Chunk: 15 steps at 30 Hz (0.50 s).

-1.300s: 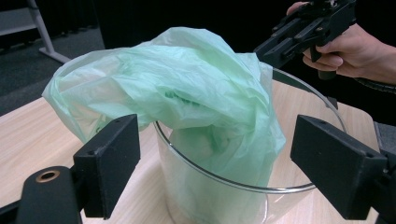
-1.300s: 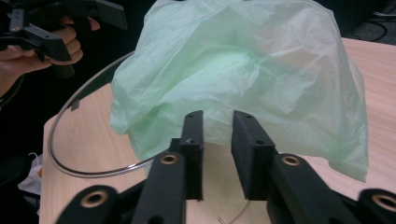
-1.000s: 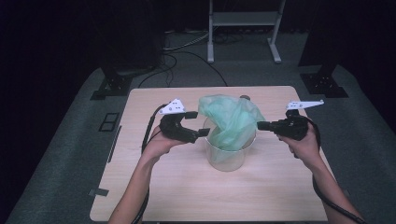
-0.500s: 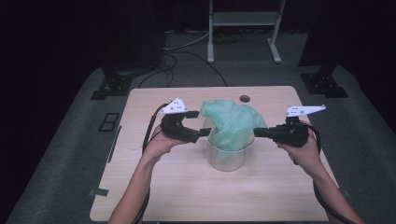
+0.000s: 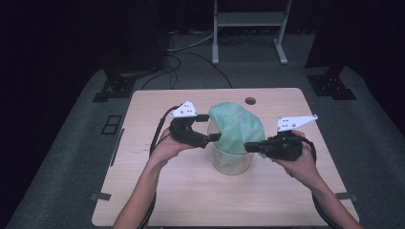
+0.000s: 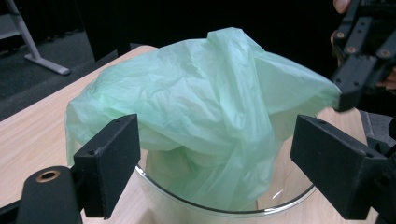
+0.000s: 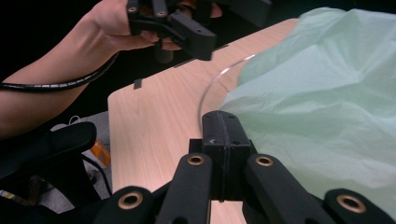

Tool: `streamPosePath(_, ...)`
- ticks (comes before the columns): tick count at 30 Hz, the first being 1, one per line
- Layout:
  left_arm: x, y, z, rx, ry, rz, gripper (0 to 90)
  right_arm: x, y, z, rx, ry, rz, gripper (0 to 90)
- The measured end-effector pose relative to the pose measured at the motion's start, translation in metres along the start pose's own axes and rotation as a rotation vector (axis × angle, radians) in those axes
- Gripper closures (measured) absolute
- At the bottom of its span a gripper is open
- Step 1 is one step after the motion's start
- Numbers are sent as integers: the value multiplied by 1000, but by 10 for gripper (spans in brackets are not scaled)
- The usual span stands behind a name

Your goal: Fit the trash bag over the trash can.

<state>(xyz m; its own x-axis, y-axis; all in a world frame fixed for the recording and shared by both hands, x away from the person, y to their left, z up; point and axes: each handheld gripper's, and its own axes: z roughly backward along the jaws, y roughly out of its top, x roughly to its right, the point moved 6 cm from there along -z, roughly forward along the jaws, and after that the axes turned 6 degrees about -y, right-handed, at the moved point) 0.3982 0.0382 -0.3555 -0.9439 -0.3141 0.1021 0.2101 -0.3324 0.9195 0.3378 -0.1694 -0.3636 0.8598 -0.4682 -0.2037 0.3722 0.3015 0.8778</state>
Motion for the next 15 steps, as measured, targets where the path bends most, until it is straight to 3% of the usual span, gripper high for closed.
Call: streamPosePath(15,5,2,6,18,-49,-24,232,-33,2,-33,-37,68,54,900)
